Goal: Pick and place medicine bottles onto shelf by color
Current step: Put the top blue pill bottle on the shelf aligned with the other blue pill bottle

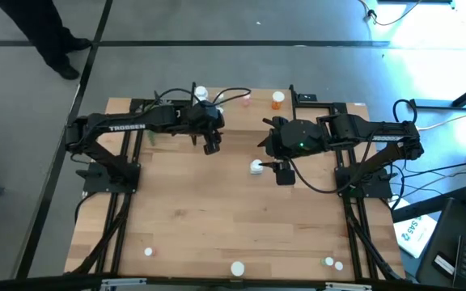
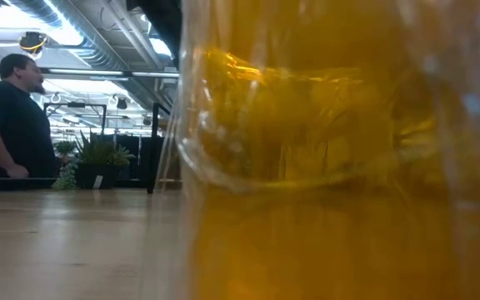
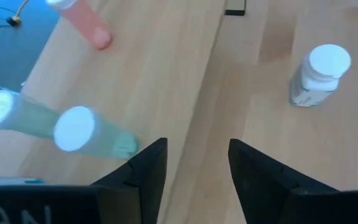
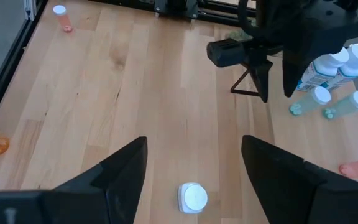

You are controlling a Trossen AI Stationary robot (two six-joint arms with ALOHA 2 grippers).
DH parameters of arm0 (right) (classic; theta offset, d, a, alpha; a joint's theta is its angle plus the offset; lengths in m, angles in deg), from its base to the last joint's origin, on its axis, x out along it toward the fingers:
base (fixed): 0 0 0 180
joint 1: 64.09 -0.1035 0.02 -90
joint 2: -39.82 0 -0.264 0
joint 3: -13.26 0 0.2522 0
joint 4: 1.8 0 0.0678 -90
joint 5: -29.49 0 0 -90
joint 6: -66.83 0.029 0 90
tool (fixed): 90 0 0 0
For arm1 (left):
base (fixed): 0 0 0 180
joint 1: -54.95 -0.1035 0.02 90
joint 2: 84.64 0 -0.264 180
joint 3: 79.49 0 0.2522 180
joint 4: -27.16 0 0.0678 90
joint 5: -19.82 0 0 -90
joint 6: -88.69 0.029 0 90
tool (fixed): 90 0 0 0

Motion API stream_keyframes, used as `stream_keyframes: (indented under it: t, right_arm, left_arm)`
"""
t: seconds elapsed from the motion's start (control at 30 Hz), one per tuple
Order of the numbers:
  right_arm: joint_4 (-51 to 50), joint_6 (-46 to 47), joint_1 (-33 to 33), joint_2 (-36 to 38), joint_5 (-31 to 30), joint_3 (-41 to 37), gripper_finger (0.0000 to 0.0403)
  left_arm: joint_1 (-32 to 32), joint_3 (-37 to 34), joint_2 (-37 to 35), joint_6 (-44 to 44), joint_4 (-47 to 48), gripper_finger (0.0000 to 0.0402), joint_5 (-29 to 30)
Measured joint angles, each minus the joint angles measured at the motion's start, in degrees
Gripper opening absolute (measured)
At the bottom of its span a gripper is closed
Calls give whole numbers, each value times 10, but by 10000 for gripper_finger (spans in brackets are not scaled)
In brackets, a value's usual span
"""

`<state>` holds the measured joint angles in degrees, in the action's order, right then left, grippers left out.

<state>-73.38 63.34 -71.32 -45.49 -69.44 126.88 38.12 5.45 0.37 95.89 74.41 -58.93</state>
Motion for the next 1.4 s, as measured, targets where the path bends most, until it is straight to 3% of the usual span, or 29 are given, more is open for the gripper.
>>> stream_keyframes:
  t: [1.4]
  right_arm:
    - [3,0,0,0,0,0,264]
  left_arm:
    - [-54,-1,31,55,-18,150,3]
